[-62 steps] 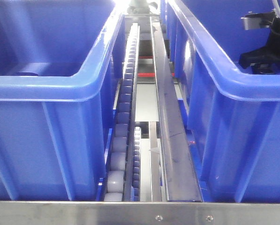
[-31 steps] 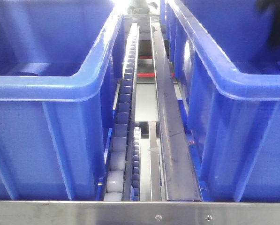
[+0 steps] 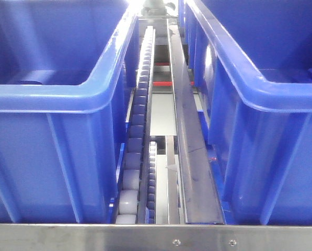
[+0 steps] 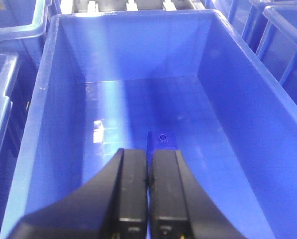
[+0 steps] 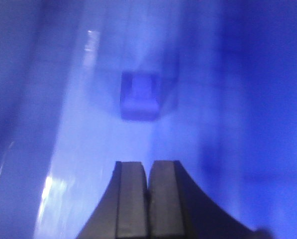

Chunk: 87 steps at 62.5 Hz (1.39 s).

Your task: Pick and sort blue part to right shelf

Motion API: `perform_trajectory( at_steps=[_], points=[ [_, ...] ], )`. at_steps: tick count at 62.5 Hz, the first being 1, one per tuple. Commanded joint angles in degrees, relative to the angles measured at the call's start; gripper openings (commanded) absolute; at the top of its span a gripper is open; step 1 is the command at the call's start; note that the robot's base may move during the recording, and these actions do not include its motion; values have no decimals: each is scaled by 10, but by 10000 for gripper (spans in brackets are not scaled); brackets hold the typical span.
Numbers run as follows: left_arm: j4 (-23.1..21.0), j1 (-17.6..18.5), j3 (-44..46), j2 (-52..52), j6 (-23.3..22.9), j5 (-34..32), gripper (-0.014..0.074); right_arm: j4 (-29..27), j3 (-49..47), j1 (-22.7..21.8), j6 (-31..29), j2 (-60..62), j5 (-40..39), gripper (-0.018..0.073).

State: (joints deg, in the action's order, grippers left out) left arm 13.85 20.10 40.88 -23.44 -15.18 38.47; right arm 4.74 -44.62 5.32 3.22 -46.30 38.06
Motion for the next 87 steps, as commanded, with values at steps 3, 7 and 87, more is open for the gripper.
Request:
perform_trajectory(
  at_steps=[3, 7, 87],
  points=[
    [8, 3, 15, -4, 0, -48, 136, 5, 41, -3, -6, 98, -72, 36],
    [9, 3, 15, -4, 0, -48, 136, 5, 64, -3, -6, 144, -80, 36],
    [-51, -72, -41, 37, 62, -107, 136, 6, 97, -3, -6, 338, -157, 36]
  ],
)
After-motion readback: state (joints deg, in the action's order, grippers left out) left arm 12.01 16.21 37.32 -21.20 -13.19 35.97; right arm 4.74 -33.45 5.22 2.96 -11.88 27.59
